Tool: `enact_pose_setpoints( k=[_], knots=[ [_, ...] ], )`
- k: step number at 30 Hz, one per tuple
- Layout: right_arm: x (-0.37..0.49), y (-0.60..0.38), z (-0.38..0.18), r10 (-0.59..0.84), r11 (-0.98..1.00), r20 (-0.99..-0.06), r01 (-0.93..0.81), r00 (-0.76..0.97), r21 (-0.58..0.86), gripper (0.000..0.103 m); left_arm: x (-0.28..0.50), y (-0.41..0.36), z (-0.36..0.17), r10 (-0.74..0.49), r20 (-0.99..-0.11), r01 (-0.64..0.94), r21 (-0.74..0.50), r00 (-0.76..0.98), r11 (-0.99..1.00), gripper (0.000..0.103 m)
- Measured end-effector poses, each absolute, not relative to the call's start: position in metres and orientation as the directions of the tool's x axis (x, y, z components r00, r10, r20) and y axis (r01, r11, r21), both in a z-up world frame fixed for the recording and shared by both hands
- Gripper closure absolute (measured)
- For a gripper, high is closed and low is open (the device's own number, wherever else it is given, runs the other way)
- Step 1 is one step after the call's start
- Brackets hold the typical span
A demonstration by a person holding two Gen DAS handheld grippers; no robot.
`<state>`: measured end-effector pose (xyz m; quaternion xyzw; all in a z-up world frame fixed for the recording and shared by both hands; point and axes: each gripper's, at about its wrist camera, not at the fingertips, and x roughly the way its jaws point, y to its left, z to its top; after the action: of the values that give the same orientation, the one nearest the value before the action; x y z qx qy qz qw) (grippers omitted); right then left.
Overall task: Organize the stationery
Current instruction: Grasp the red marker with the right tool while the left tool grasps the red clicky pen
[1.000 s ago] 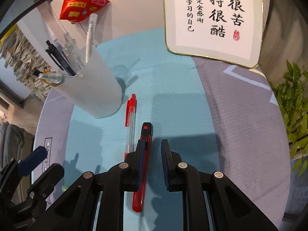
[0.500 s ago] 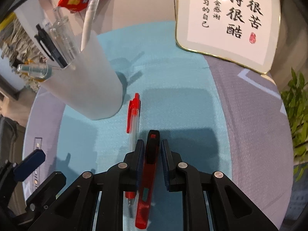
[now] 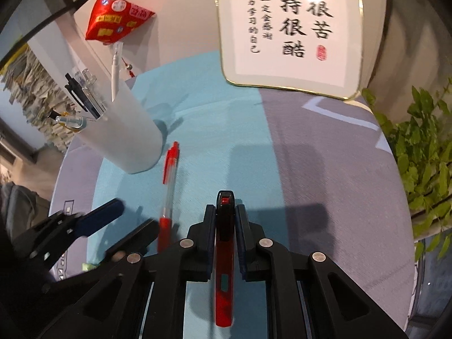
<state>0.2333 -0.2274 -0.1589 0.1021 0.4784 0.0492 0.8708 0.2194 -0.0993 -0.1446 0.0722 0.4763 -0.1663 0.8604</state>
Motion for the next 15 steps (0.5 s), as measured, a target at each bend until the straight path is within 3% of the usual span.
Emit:
enact_pose_setpoints(
  k=[2,3,4,6,15],
  knots=[
    [0.232,-0.237,-0.159,0.193,0.970,-0.821,0.020,0.538,0.241,0.088,0.224,-0.103,-0.155,-0.198,-0.869,0.343,-0.035,0.454,0.939,0.063],
    [0.230,-0.241,-0.160,0.199,0.968,-0.819,0.024,0.539,0.251,0.088,0.225,-0.104,-0.158,-0.193,-0.878,0.338,-0.038,0.438,0.940,0.069],
    [0.231,-0.236,-0.164,0.201,0.967,-0.818,0.027,0.539,0.255,0.088,0.223,-0.104,-0.157,-0.177,-0.869,0.329,-0.017,0.463,0.944,0.085],
    [0.227,-0.242,-0.164,0.206,0.965,-0.816,0.029,0.540,0.262,0.088,0.220,-0.103,-0.156,-0.220,-0.876,0.351,-0.063,0.429,0.934,0.094],
    [0.216,-0.242,-0.164,0.236,0.958,-0.805,0.007,0.545,0.286,0.088,0.164,-0.078,-0.158,-0.286,-0.900,0.390,-0.146,0.328,0.909,0.093]
  ],
)
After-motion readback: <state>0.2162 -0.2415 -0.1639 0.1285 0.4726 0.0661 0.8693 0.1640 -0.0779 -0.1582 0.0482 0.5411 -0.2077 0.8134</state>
